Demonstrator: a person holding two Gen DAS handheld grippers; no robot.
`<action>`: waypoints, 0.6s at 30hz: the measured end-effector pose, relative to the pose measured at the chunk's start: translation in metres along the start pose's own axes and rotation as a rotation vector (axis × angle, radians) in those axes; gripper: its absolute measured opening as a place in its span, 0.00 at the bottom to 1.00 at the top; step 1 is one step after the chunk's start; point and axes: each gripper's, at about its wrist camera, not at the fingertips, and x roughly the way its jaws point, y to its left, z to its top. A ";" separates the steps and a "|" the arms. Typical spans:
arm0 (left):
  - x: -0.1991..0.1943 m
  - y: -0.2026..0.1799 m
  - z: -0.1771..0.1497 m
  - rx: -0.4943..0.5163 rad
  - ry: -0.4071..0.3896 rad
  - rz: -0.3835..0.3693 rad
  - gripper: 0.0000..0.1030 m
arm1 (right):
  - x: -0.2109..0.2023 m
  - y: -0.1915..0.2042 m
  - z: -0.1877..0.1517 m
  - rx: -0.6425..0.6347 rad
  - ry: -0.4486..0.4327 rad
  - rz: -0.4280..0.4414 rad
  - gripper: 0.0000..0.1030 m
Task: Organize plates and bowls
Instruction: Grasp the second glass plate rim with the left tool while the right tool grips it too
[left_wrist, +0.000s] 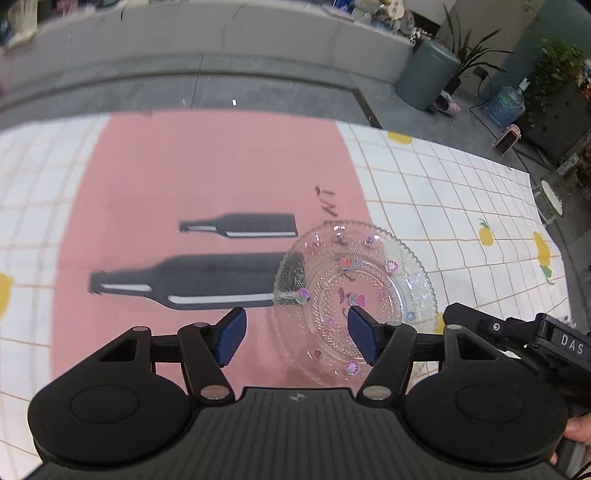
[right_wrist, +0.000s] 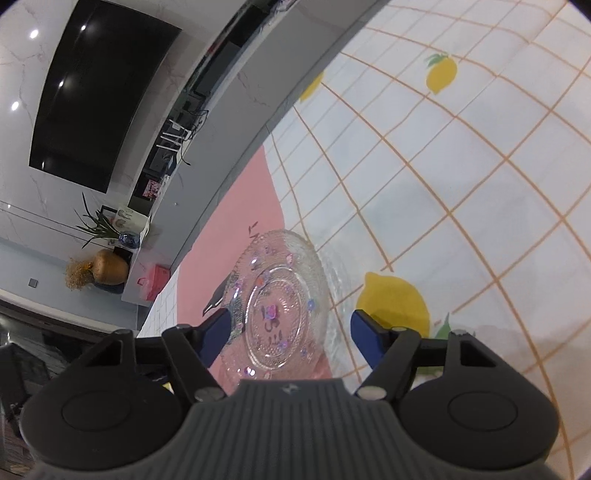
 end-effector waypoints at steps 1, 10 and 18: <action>0.003 0.002 0.000 -0.013 0.003 -0.006 0.72 | 0.003 -0.002 0.001 0.005 0.004 0.016 0.67; 0.021 0.032 0.010 -0.141 0.035 -0.080 0.72 | 0.021 -0.031 0.015 0.138 0.114 0.153 0.40; 0.021 0.054 0.010 -0.262 0.027 -0.235 0.75 | 0.032 -0.033 0.019 0.141 0.145 0.171 0.31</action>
